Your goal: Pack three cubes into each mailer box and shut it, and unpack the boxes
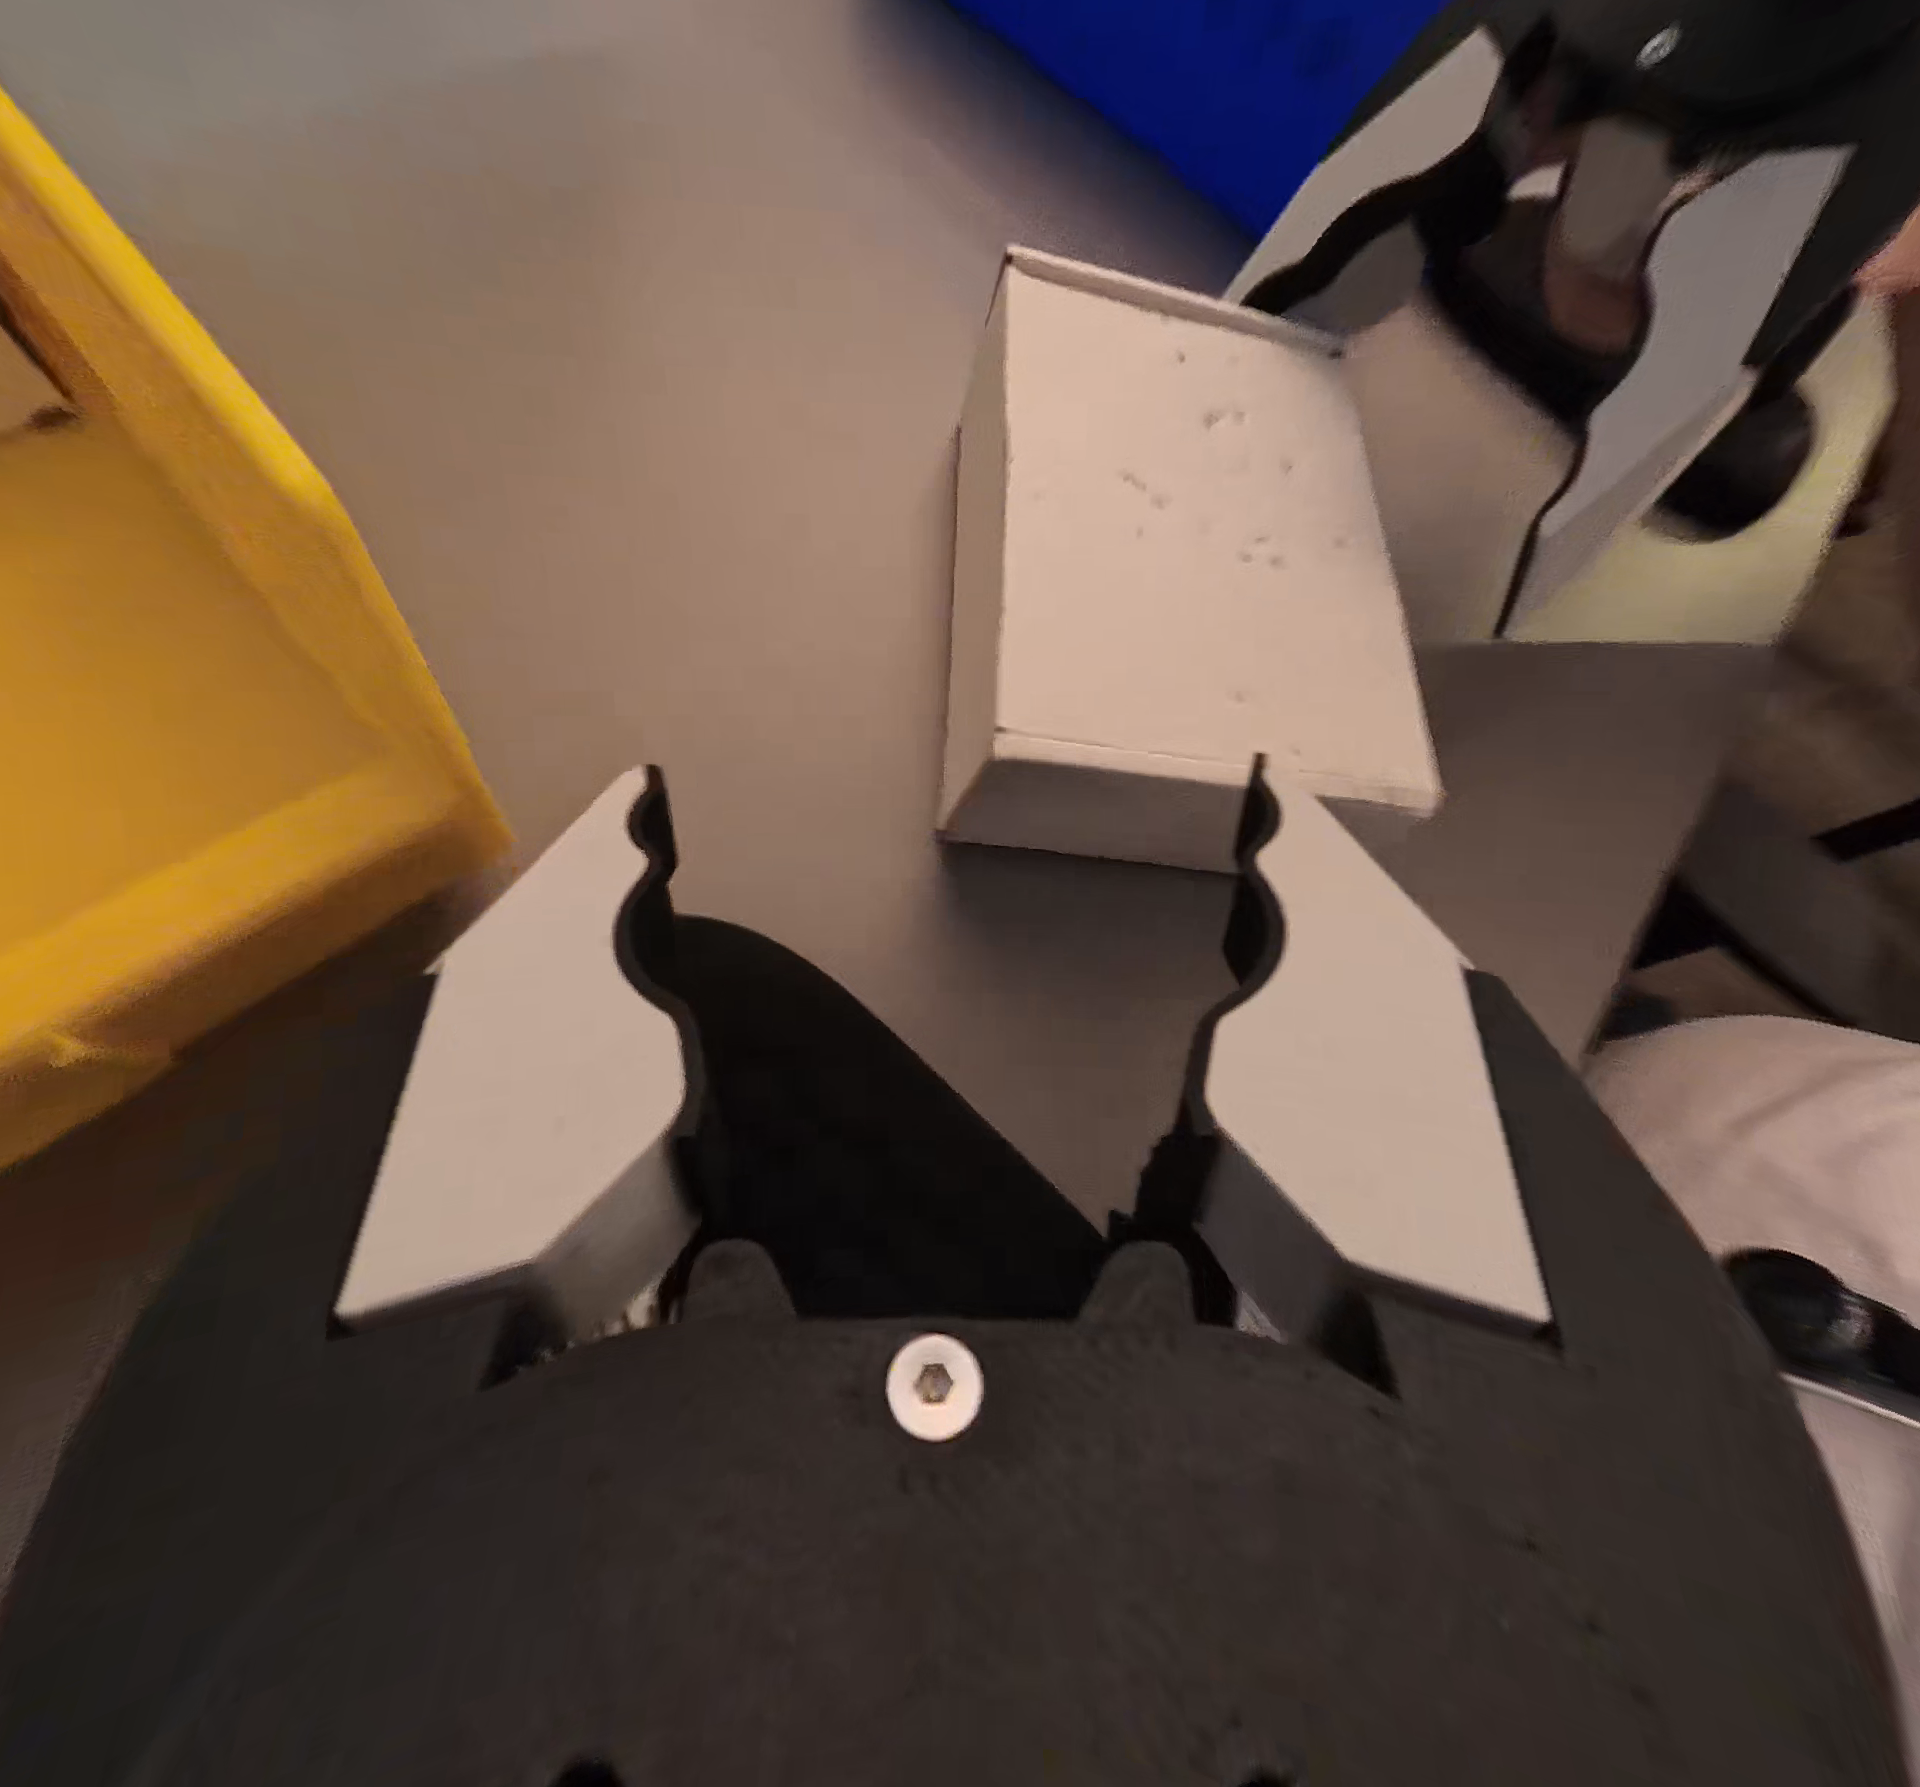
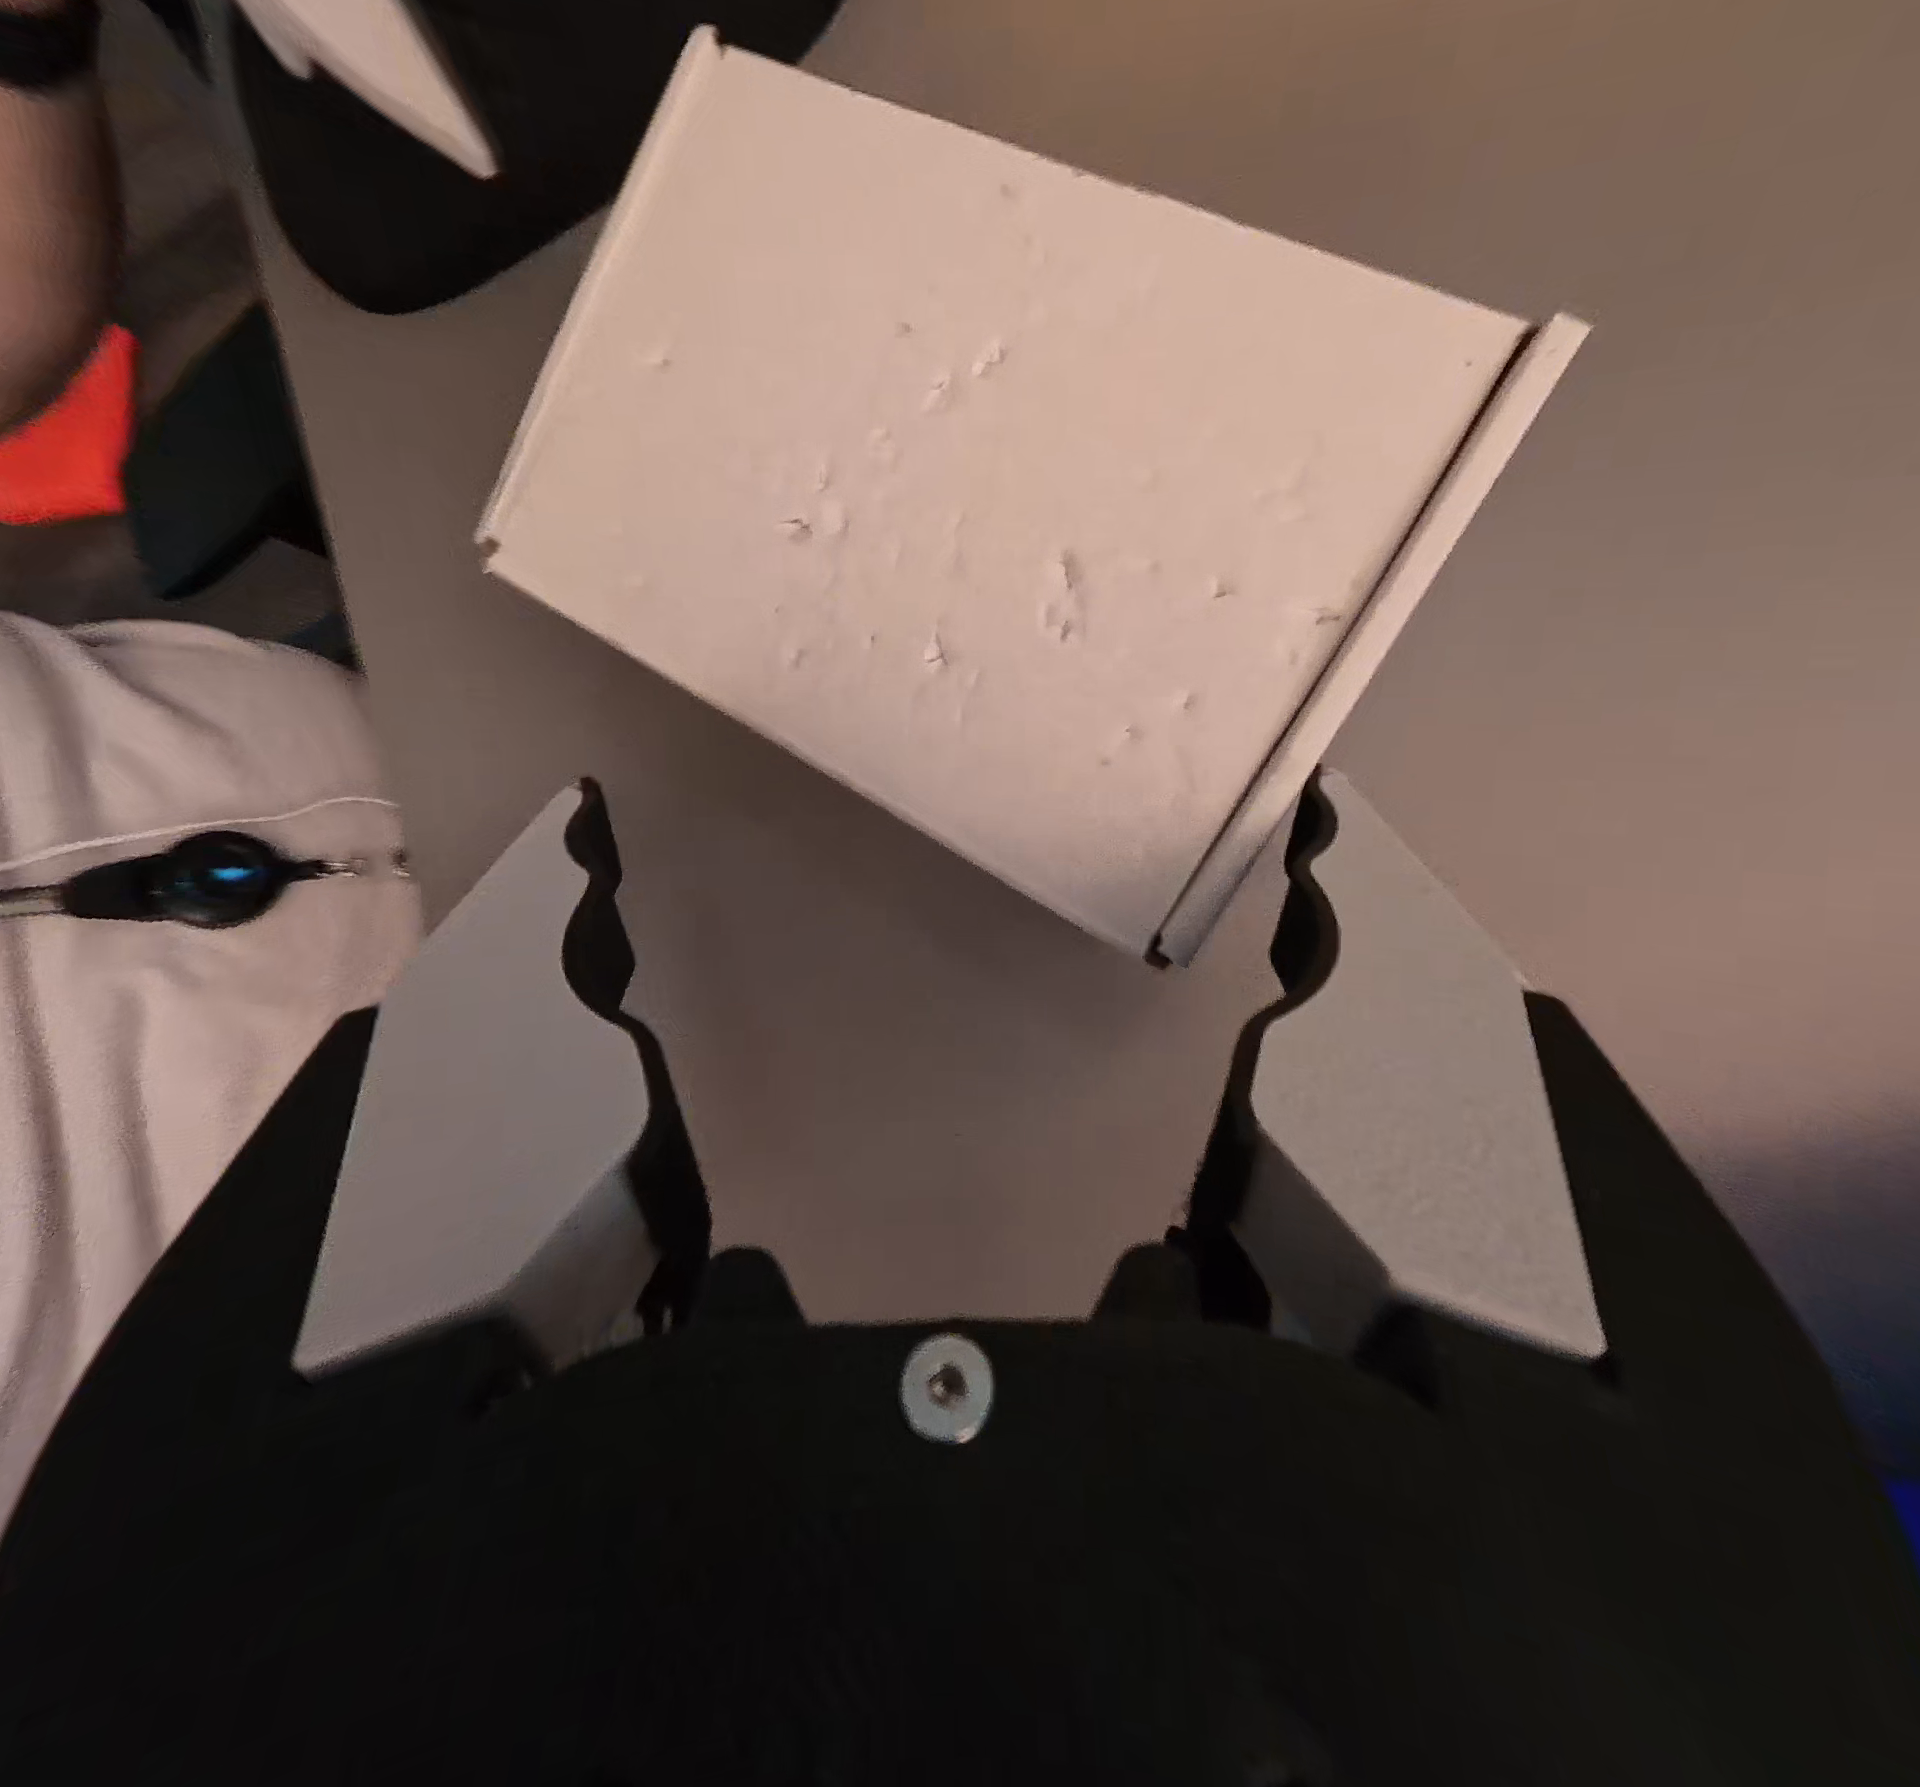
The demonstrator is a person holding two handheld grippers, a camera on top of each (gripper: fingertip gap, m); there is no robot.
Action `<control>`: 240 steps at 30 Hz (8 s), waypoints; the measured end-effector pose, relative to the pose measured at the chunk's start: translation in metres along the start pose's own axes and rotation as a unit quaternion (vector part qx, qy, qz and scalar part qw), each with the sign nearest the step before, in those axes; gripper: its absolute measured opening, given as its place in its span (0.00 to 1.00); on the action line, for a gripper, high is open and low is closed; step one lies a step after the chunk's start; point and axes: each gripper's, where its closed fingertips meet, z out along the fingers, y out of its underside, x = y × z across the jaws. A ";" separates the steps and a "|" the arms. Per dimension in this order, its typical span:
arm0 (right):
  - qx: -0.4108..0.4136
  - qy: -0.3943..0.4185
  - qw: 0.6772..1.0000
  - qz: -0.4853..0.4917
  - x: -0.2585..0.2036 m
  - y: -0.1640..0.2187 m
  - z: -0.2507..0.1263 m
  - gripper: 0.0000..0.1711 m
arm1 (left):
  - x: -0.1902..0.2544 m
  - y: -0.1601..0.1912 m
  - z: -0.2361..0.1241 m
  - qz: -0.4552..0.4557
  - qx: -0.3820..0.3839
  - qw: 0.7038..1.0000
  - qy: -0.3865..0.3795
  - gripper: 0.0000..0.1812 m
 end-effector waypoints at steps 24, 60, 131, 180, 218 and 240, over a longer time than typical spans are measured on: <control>-0.189 0.057 0.964 -0.176 -0.012 -0.031 0.042 0.87 | 0.056 0.006 -0.019 0.021 0.136 0.990 0.009 0.61; -0.260 0.231 0.932 -0.102 0.303 0.066 -0.207 0.75 | 0.041 0.002 -0.006 -0.007 0.086 0.996 0.012 0.55; -0.226 0.304 0.907 -0.185 0.324 0.082 -0.182 0.57 | 0.037 -0.030 -0.048 0.024 0.161 0.986 -0.016 0.51; 0.269 0.577 0.770 0.048 0.235 -0.117 -0.298 0.64 | -0.270 -0.088 0.078 0.353 -0.406 0.840 -0.069 0.70; 0.214 0.482 0.849 0.017 0.236 -0.132 -0.229 0.64 | -0.282 -0.027 0.023 0.328 -0.494 0.801 -0.080 0.77; 0.257 0.457 0.852 -0.001 0.216 -0.140 -0.249 0.63 | -0.271 -0.071 -0.018 0.310 -0.518 0.777 -0.179 0.75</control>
